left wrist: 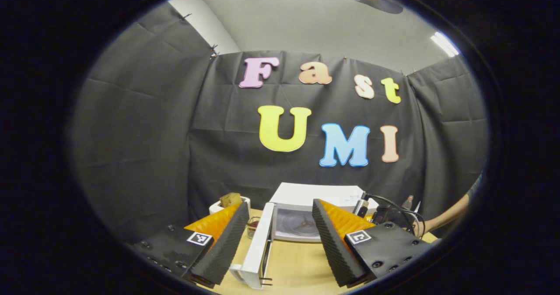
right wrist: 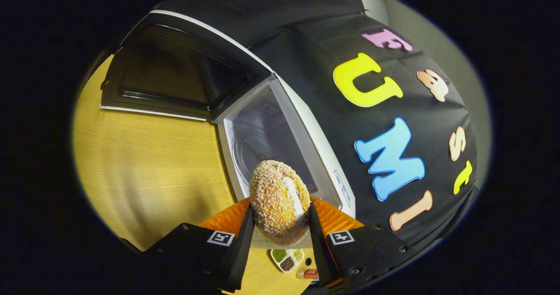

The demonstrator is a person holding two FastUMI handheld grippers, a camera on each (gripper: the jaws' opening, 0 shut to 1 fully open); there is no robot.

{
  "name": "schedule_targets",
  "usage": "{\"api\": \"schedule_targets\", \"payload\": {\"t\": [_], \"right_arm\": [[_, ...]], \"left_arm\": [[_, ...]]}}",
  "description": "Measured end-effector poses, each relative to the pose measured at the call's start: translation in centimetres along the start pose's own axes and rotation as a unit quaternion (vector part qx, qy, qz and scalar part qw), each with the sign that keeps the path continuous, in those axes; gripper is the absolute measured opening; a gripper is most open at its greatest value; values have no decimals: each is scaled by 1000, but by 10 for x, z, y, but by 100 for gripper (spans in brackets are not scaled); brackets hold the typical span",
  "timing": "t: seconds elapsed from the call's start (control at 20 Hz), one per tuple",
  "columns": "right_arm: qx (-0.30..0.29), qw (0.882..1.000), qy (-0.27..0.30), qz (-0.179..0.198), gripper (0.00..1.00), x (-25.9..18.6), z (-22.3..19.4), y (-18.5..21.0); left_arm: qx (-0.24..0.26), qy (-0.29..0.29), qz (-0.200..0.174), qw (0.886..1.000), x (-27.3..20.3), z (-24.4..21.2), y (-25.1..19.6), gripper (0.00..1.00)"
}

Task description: Open the microwave oven with the left hand, put the food in, and close the microwave oven.

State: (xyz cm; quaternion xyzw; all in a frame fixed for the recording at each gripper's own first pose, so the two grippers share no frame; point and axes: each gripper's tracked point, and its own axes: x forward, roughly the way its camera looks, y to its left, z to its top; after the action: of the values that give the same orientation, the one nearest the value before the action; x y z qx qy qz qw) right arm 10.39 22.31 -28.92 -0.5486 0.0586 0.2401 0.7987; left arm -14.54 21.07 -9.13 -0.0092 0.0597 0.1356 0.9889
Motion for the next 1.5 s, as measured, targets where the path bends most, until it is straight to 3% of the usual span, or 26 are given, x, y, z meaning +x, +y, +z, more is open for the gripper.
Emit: {"api": "schedule_targets", "payload": {"t": [0.3, 0.85, 1.0, 1.2, 1.5], "right_arm": [[-47, 999, 12, -16, 64, 53, 3, 7], [-137, 989, 24, -39, 64, 149, 12, 22], [-141, 989, 25, -42, 64, 166, 14, 17], [-192, 980, 7, -46, 64, 191, 20, 21], [-192, 981, 17, -27, 64, 208, 17, 28]], "left_arm": [[16, 11, 5, 1000, 7, -5, 34, 96], [36, 5, 6, 999, 17, 0, 58, 94], [37, 12, 5, 999, 20, -6, 61, 94], [42, 25, 4, 999, 23, -16, 61, 94], [46, 37, 21, 998, 9, -23, 65, 94]]}}
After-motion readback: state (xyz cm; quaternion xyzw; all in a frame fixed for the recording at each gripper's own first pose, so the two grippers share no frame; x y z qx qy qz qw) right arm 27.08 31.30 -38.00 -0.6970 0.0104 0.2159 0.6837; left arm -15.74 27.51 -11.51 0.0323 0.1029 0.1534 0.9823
